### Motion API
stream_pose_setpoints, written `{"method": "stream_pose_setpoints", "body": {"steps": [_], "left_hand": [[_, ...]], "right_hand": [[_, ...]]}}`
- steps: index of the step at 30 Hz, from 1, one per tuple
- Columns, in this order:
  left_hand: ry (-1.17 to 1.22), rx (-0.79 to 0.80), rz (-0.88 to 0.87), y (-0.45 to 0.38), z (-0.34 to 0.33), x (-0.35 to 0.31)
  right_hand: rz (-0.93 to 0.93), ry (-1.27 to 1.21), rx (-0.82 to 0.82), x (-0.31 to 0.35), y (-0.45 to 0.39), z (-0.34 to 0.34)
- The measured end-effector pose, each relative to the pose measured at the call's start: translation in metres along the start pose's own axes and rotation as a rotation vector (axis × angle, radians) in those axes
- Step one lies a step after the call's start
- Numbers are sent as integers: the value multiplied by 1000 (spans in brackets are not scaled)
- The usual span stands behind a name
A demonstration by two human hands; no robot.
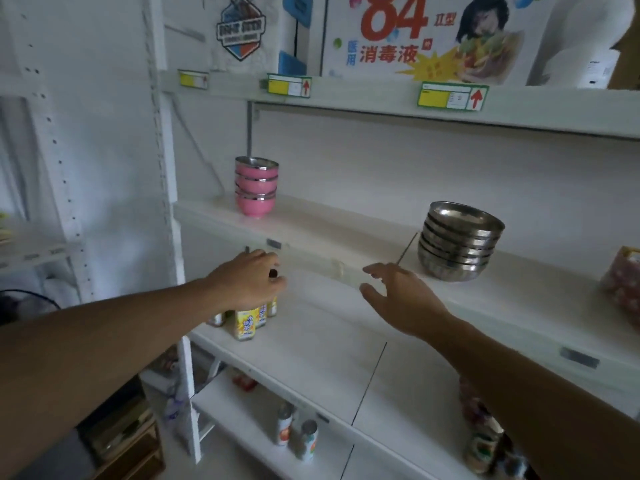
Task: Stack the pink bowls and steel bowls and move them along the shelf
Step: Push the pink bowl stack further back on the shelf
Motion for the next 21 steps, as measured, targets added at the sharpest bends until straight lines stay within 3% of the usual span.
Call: {"method": "stream_pose_setpoints", "body": {"steps": [10,21], "left_hand": [[-2,-8,111,25,33,106],[-131,20,192,-45,87,135]], "right_hand": [[136,-48,47,86,-87,-31],[192,-40,222,62,-225,-27]]}}
Point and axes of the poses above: each hand's wrist, its own y-axis away from the middle knuckle, its own z-axis out of the back of the hand, x = y × z, the point moved 4 cm from there along -y, towards the middle knuckle, and after that the axes turned 10 degrees about x, right-handed, at the moved point
